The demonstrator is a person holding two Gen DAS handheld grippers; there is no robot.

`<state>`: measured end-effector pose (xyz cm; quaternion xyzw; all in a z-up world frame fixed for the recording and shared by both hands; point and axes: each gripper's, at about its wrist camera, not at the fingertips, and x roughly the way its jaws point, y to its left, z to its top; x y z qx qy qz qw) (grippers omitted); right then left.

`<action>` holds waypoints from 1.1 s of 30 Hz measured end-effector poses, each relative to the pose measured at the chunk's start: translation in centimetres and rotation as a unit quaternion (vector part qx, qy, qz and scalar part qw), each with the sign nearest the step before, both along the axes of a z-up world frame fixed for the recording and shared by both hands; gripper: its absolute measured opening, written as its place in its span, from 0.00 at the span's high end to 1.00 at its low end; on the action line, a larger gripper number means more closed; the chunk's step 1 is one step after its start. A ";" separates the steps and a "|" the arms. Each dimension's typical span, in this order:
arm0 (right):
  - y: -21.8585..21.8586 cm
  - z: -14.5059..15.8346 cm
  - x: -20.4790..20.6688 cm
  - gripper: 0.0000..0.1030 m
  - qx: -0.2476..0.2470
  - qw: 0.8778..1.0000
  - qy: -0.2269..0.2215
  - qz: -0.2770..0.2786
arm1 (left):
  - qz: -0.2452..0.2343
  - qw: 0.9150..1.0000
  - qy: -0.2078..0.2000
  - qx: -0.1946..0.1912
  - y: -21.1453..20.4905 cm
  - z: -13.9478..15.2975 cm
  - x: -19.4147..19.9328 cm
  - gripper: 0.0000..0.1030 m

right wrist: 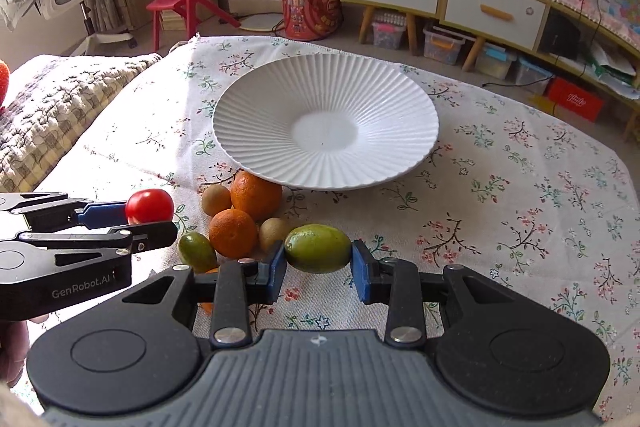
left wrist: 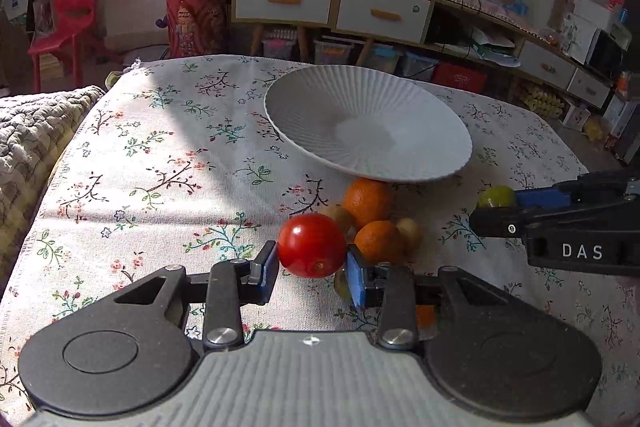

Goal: Organize fruits
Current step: 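Carry the tomato with the left tool while the right tool carries the lime over the plate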

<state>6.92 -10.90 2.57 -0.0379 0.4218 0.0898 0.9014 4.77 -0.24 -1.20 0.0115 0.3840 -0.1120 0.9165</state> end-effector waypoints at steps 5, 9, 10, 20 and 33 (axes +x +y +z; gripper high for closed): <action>-0.6 0.7 1.2 0.69 0.002 1.000 -0.010 -0.002 | -0.015 1.000 -0.007 0.018 -0.8 0.9 1.6 0.82; -1.0 1.1 2.8 0.69 0.011 1.000 -0.019 -0.017 | -0.028 0.999 -0.019 0.019 -2.0 1.7 3.5 0.82; -1.1 1.1 3.2 0.69 0.014 1.000 -0.018 -0.020 | -0.032 0.999 -0.023 0.021 -2.3 1.6 4.0 0.82; -2.1 -0.5 7.4 0.69 0.039 0.998 -0.027 -0.032 | -0.046 0.998 -0.037 0.016 -3.9 0.3 8.7 0.82; -1.4 -1.6 7.8 0.69 0.016 0.999 -0.026 -0.029 | -0.049 0.998 -0.022 0.034 -4.3 -0.9 9.8 0.82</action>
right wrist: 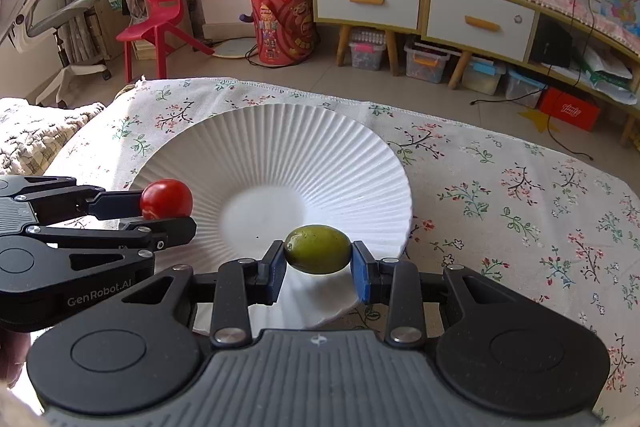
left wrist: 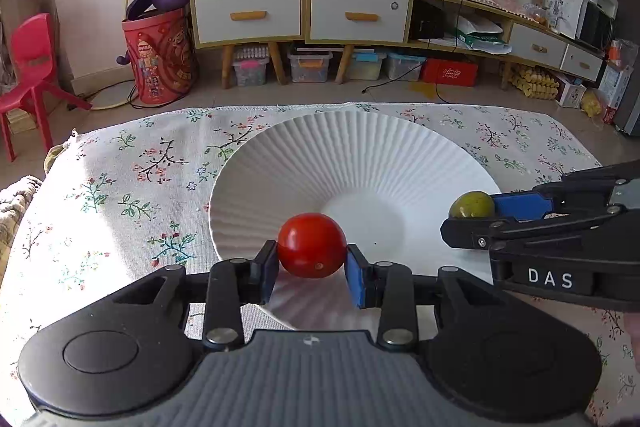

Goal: Organize fruits
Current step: 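Carry the tomato with the left tool while the right tool carries the lime over the plate, then open the left tool onto the plate while the right tool releases the lime there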

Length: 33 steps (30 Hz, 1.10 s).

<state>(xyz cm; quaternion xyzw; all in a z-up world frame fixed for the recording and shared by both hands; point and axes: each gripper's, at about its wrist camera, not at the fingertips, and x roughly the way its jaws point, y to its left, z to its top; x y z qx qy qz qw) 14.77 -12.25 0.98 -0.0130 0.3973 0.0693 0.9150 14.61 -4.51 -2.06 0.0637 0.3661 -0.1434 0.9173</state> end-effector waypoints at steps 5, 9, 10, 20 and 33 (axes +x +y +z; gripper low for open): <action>0.2 -0.1 0.1 0.69 -0.005 1.000 -0.001 0.005 | 0.003 1.000 0.001 0.001 -0.2 -0.1 0.2 0.82; 0.2 -0.1 0.0 0.69 -0.006 1.000 -0.002 0.006 | 0.000 1.000 -0.003 0.008 -0.4 -0.2 0.1 0.82; 0.2 -0.1 0.0 0.69 -0.006 1.000 -0.002 0.005 | 0.000 1.000 -0.004 0.008 -0.4 -0.2 0.1 0.82; 0.4 0.6 -0.6 0.65 -0.008 1.000 -0.008 0.012 | -0.002 1.000 -0.004 0.002 0.3 0.6 -0.8 0.72; 1.5 2.2 -3.1 0.54 -0.011 0.999 -0.023 0.034 | -0.010 1.000 -0.028 0.002 1.6 2.5 -3.7 0.56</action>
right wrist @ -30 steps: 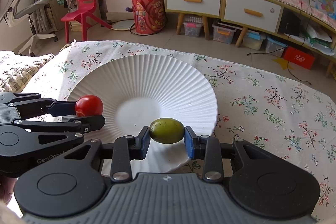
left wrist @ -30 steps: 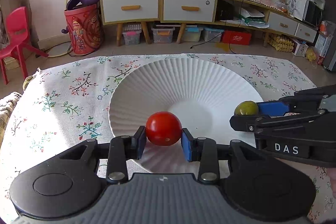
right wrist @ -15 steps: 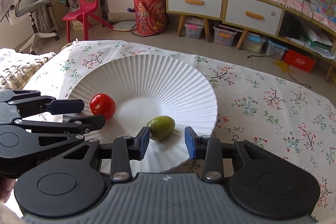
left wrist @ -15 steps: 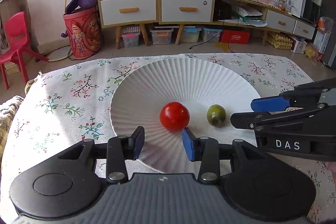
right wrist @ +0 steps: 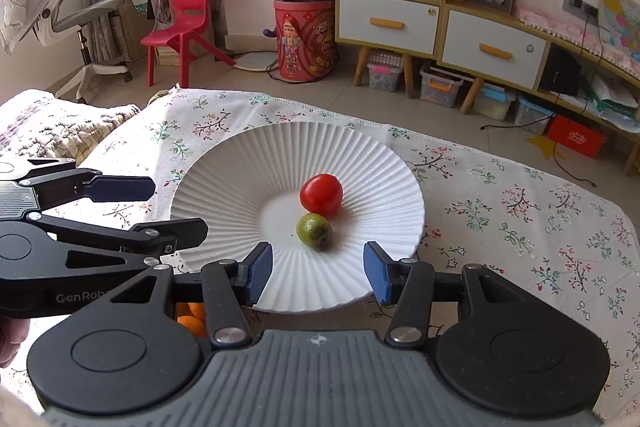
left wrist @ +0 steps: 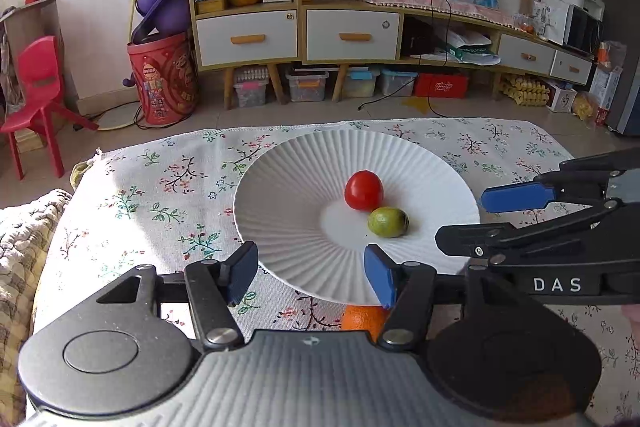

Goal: Organize fruits
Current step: 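Open the left tool onto the plate while the right tool releases the lime there, then withdraw both open tools from the plate back toward the fruit cluster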

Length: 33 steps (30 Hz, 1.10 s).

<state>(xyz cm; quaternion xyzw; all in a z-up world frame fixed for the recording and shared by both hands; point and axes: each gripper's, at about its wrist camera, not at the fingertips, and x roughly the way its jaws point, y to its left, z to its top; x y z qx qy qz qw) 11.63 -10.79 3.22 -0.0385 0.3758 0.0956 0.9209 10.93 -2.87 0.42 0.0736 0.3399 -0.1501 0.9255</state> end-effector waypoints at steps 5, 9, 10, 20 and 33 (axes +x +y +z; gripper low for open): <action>0.1 0.3 -0.8 0.52 -0.004 1.000 -0.001 0.006 | -0.001 1.000 -0.002 0.008 0.6 0.0 -0.8 0.54; -0.1 0.5 -1.2 0.52 0.004 1.000 -0.001 0.008 | 0.000 1.000 0.003 0.004 1.3 0.2 -1.4 0.52; -0.1 0.6 -1.3 0.51 0.005 1.000 -0.002 0.010 | 0.001 1.000 0.004 0.001 1.4 0.3 -1.6 0.49; -0.4 0.8 -2.6 0.39 0.011 1.000 -0.008 0.001 | -0.007 1.000 0.003 0.004 2.2 0.4 -3.5 0.34; -0.8 0.2 -5.0 0.18 -0.007 1.000 -0.011 0.007 | -0.001 1.000 0.000 0.007 2.9 -0.1 -5.3 0.14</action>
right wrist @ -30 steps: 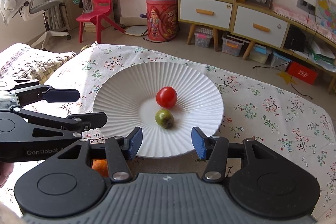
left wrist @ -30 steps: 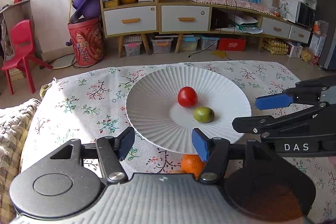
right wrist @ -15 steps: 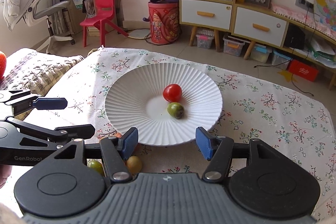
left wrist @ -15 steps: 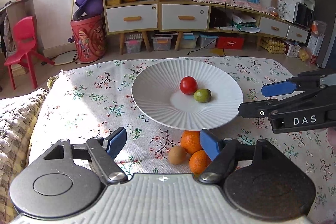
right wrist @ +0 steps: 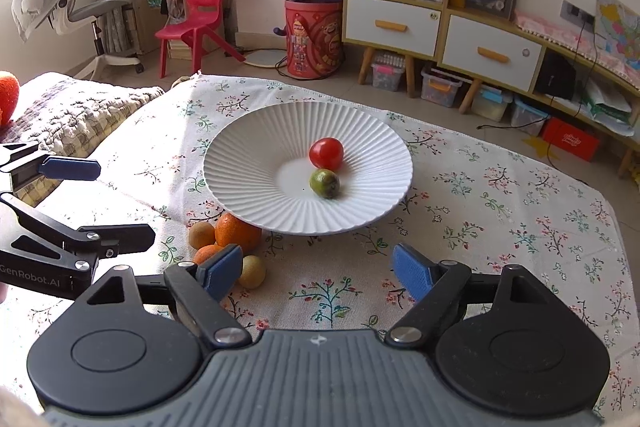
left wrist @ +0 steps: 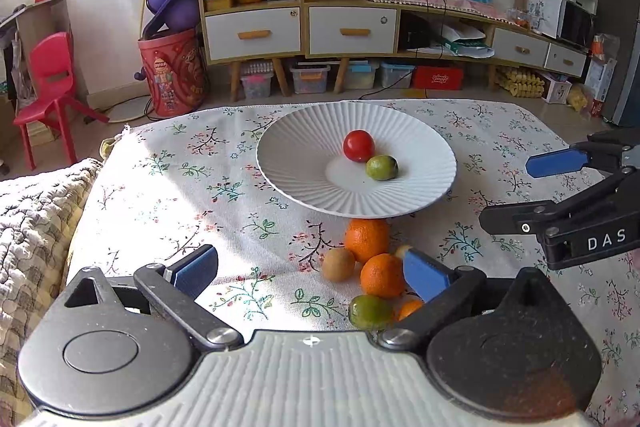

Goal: Organize fruits
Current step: 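Withdraw both open tools from the plate back toward the fruit cluster, then grasp a large green lime with the left tool while the right tool grasps a tan round fruit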

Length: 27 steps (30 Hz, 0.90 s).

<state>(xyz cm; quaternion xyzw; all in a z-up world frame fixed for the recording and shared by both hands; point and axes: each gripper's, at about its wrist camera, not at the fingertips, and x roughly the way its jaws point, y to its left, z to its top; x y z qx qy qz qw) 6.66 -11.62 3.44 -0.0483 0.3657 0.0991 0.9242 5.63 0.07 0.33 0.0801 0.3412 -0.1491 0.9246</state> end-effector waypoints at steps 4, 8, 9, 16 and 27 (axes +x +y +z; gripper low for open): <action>-0.1 -0.6 -0.4 0.15 -0.003 1.000 0.003 -0.006 | -0.001 1.000 0.008 0.008 0.2 -0.7 -0.4 0.13; -0.2 -1.4 -0.7 0.13 -0.013 1.000 0.009 -0.007 | -0.003 1.000 0.022 0.015 0.5 -1.6 -0.7 0.13; -0.1 -1.6 -0.8 0.13 -0.017 1.000 0.013 -0.007 | -0.003 1.000 0.024 0.017 0.6 -1.8 -0.7 0.13; 0.6 -3.2 -0.9 0.12 -0.041 0.998 0.041 0.000 | 0.003 0.998 0.049 0.037 0.6 -3.2 -0.6 0.13; 1.3 -4.7 -0.4 0.13 -0.068 0.996 0.055 -0.001 | -0.005 0.995 0.103 0.016 0.0 -4.7 0.4 0.33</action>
